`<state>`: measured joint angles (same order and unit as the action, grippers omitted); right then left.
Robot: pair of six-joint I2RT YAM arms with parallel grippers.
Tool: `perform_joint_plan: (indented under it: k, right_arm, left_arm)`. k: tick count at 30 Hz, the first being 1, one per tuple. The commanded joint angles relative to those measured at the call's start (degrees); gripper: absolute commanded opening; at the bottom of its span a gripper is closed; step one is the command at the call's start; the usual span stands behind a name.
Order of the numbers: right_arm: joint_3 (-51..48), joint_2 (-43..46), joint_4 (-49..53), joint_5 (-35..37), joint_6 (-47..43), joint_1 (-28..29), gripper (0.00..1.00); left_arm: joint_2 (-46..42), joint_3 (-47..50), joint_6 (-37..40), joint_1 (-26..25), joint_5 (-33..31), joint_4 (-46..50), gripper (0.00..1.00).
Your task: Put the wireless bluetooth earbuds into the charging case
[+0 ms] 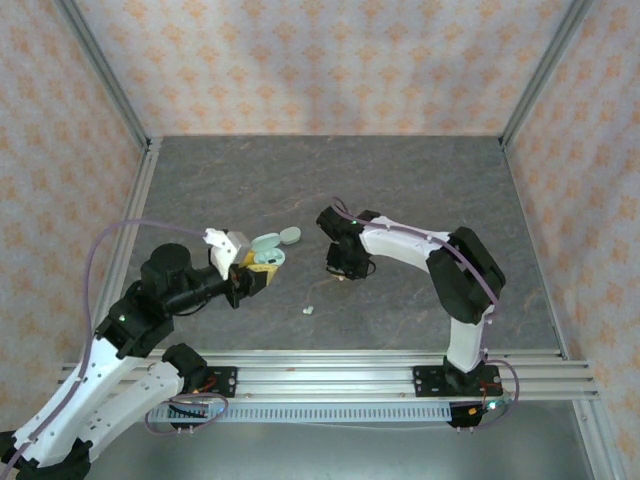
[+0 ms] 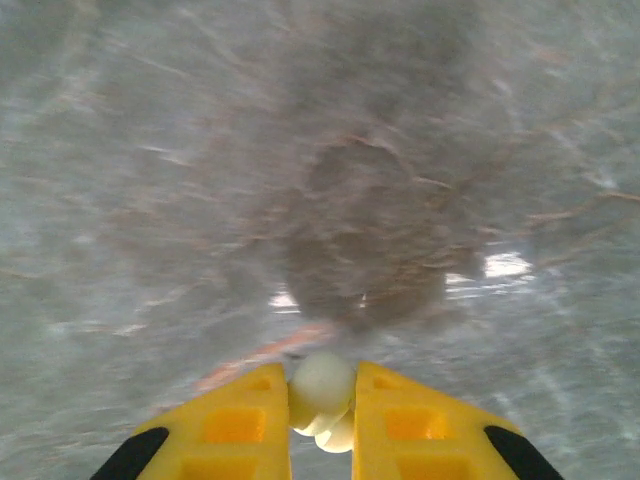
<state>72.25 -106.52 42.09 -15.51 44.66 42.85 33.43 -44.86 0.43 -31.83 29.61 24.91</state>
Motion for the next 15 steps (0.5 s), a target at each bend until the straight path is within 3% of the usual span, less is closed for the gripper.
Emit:
perform_joint_plan:
  k: [1,15]
  right_arm:
    - [-0.79,1.10,2.82,-0.29,-2.15,0.31,0.18]
    - [5.32,-0.03,8.30,0.04,-3.92,0.22,0.38]
  left_arm:
    - [0.89,0.30,-1.04,0.21,1.14,-6.84,0.18]
    - [3.06,-0.75,1.23,0.24,0.38,-4.88,0.19]
